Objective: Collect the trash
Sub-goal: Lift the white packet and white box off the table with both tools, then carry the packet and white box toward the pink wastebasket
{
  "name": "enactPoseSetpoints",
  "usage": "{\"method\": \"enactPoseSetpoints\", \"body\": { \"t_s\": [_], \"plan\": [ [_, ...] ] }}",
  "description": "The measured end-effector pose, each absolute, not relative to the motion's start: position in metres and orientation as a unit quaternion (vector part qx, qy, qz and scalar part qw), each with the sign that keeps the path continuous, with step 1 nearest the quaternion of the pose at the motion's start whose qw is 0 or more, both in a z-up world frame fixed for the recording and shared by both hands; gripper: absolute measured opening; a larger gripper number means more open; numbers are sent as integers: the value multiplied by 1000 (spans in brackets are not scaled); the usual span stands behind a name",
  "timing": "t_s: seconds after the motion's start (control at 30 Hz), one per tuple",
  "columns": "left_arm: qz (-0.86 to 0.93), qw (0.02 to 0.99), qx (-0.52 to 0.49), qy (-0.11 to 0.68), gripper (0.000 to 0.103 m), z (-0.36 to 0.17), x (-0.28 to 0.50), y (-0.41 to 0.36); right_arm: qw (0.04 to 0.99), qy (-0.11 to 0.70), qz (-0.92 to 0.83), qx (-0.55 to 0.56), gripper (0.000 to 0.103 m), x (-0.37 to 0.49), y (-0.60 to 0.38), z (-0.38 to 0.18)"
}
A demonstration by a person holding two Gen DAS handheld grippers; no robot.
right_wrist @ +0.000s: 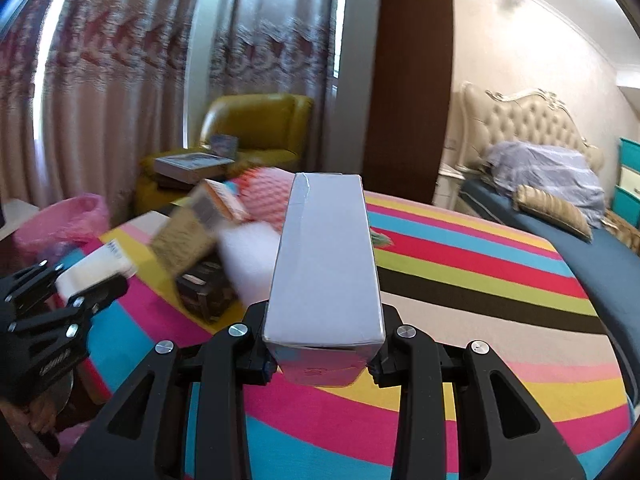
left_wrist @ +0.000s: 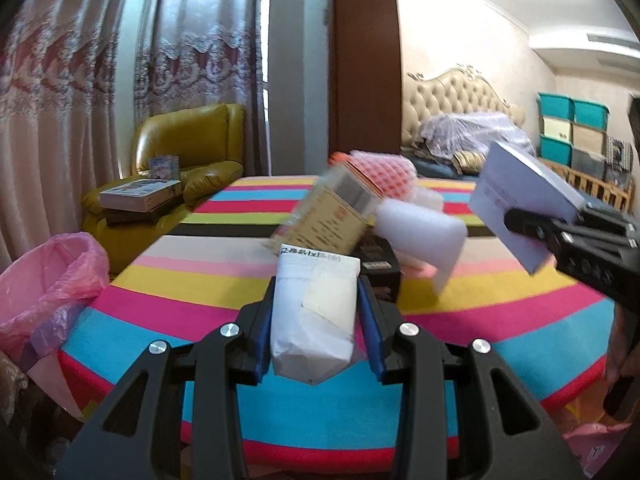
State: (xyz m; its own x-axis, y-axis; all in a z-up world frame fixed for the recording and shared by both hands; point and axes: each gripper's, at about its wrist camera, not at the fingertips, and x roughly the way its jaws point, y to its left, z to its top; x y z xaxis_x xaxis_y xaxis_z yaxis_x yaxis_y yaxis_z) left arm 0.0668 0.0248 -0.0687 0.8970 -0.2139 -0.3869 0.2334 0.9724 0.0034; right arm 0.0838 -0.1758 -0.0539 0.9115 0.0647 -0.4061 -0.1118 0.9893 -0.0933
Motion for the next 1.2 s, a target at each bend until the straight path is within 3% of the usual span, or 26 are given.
{"method": "enactPoseSetpoints", "body": {
  "t_s": [0.37,1.2],
  "plan": [
    [-61,987,2,150,38,-42,57,77,971,187,100,-107,33,72,-124,-47],
    [89,984,-78,136,38,-30,26,233,916,190,318,-157,33,103,38,-24]
  ]
}}
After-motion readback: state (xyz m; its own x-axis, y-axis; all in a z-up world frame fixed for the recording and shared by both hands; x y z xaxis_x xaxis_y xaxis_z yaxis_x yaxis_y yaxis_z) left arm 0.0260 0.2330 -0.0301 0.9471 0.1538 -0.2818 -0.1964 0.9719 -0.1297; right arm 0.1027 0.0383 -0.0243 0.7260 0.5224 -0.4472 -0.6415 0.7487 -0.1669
